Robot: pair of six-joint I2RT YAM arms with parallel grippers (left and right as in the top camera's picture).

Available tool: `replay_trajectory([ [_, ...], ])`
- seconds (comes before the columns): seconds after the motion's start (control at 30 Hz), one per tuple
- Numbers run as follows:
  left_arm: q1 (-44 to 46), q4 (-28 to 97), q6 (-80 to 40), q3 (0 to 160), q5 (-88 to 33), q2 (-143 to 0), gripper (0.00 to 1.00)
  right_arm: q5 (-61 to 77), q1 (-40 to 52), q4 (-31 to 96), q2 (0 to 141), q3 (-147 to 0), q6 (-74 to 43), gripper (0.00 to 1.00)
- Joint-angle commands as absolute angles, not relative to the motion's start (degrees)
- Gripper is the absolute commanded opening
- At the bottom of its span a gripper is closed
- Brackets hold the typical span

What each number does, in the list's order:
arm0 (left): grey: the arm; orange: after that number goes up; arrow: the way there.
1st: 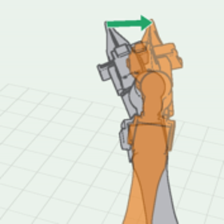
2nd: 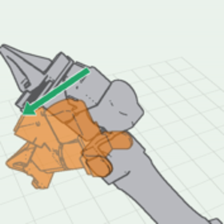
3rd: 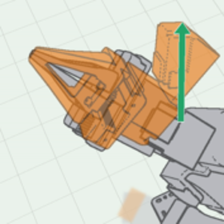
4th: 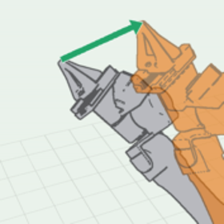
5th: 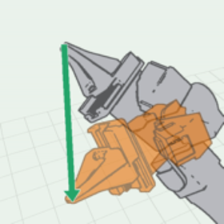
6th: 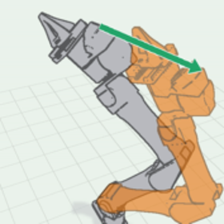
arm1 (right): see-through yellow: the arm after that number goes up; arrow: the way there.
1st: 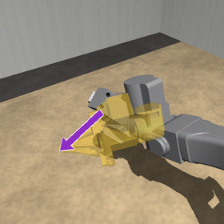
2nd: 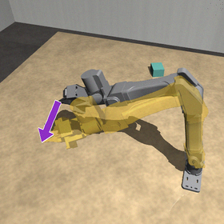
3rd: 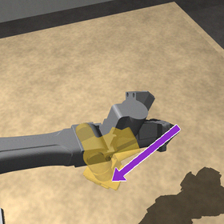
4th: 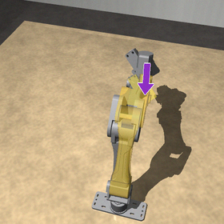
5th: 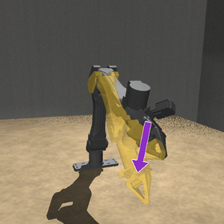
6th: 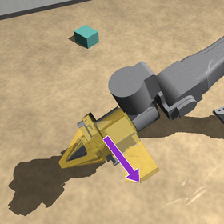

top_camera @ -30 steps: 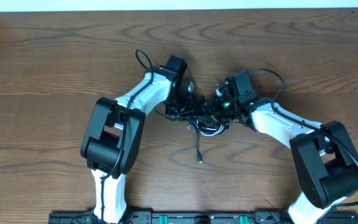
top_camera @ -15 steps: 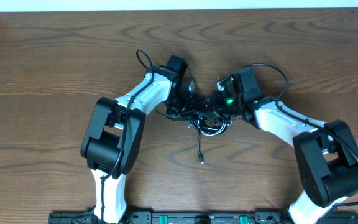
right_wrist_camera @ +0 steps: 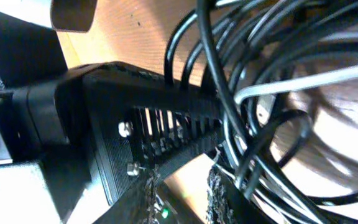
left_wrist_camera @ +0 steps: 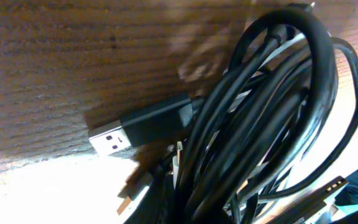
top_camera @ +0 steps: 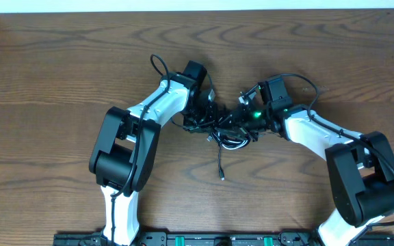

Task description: Untangle cables

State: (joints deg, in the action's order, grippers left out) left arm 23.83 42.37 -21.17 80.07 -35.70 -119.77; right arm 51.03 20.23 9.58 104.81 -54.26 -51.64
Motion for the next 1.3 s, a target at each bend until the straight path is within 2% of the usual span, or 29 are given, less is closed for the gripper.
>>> replay_trajectory([
  [0.0,24.08,42.37,-21.45,80.05,-36.40,-120.25,0.08,52.45,18.72,11.29,103.72,-54.52,-47.59,0.27],
  [0.27,24.08,42.15,-21.47,80.05,-36.42,-120.25,0.08,44.53,18.76,14.52,103.74,-54.52,-46.41,0.31],
  [0.87,24.08,42.17,-21.47,80.05,-36.42,-120.25,0.08,41.01,21.50,13.08,103.77,-54.52,-53.91,0.23],
  [1.27,24.08,42.15,-21.47,80.05,-36.42,-120.25,0.07,36.12,25.56,12.71,105.01,-54.52,-59.24,0.23],
])
